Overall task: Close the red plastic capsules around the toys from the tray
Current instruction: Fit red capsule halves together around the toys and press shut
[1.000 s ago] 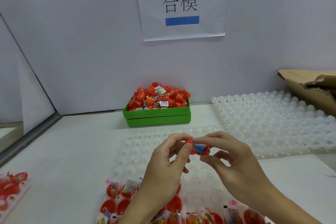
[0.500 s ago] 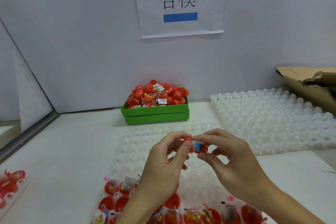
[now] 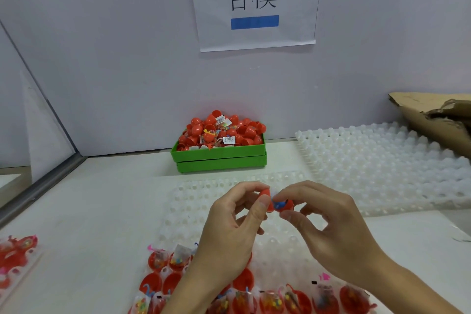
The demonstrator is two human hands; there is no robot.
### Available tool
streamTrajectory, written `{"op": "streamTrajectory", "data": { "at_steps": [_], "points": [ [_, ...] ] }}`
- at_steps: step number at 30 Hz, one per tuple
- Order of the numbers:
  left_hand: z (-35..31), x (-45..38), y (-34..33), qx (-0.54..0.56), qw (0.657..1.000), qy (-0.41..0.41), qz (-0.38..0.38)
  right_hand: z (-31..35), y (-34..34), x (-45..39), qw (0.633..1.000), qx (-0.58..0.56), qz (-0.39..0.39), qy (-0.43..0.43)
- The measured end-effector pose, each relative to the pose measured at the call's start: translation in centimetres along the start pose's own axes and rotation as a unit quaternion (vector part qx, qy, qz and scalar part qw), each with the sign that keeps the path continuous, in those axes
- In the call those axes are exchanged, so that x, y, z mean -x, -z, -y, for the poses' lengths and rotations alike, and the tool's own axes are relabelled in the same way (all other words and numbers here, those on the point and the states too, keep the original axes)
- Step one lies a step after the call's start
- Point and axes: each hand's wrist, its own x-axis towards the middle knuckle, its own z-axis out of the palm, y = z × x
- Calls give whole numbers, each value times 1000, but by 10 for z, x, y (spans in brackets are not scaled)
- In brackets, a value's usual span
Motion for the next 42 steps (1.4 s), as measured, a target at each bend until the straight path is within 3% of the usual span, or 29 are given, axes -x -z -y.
{"op": "streamTrajectory", "data": {
  "at_steps": [13, 22, 31, 42],
  "points": [
    [1, 0, 0, -10, 1000, 4, 12, 2, 1, -1, 999, 25, -16, 15],
    [2, 0, 1, -9, 1000, 2, 12, -7, 0, 2, 998, 54, 14, 40],
    [5, -1, 0, -7, 1000, 9, 7, -1, 0, 1, 1000, 19, -3, 3],
    [4, -1, 0, 0, 1000, -4, 13, -5, 1, 2, 995, 84, 12, 55]
  ]
}}
